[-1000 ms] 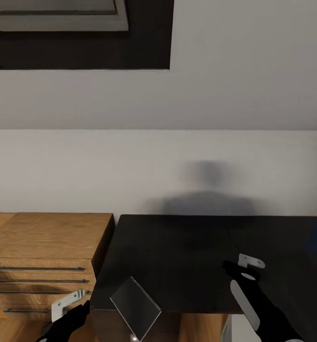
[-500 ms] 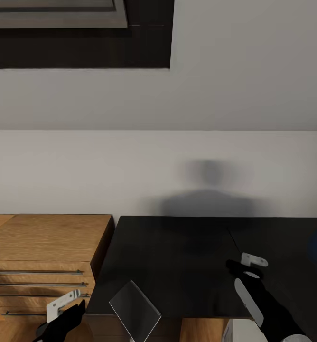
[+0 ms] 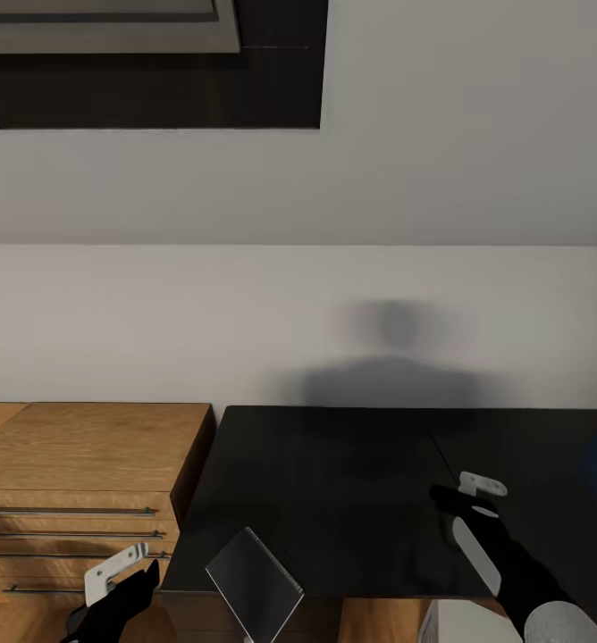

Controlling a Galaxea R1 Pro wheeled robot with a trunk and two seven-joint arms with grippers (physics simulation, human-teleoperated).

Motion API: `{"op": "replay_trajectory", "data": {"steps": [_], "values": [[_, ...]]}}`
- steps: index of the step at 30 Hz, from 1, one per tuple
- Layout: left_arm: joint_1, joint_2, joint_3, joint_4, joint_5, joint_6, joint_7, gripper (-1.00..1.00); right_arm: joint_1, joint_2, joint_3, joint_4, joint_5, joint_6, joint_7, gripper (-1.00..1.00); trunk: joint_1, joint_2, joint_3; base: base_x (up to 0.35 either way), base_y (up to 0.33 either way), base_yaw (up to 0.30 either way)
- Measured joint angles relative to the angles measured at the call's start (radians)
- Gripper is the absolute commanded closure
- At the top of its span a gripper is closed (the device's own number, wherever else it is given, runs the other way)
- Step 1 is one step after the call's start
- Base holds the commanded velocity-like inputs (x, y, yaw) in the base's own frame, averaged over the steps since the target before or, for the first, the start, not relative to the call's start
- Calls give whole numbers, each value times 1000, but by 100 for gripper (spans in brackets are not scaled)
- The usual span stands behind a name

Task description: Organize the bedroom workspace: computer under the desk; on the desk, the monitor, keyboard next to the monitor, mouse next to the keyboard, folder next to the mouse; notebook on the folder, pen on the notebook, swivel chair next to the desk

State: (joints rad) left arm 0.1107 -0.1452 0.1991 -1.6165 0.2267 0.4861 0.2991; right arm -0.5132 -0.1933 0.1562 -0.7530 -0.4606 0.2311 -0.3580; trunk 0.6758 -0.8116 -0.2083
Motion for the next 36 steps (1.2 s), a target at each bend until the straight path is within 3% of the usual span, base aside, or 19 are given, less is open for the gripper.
{"op": "replay_trajectory", "data": {"steps": [12, 25, 27, 31, 36], "values": [[0, -1, 0, 0, 2, 0, 0, -100, -101, -1, -2, 214, -3, -66, 80, -100, 0, 0, 0, 109, 0, 0], [0, -3, 0, 0, 3, -4, 2, -100, -124, -1, -5, 258, -8, -24, 89, -100, 0, 0, 0, 10, 0, 0], [0, -2, 0, 0, 8, -4, 2, -100, -124, 0, -23, 258, -8, -6, 90, -100, 0, 0, 0, 0, 0, 0], [0, -2, -1, 0, 31, -5, 3, -100, -125, -1, -111, 259, -7, 43, 90, -100, 0, 0, 0, 0, 0, 0], [0, -2, 0, 0, 38, -5, 3, -100, -125, -1, -133, 261, -7, 62, 91, -100, 0, 0, 0, 0, 0, 0]]}}
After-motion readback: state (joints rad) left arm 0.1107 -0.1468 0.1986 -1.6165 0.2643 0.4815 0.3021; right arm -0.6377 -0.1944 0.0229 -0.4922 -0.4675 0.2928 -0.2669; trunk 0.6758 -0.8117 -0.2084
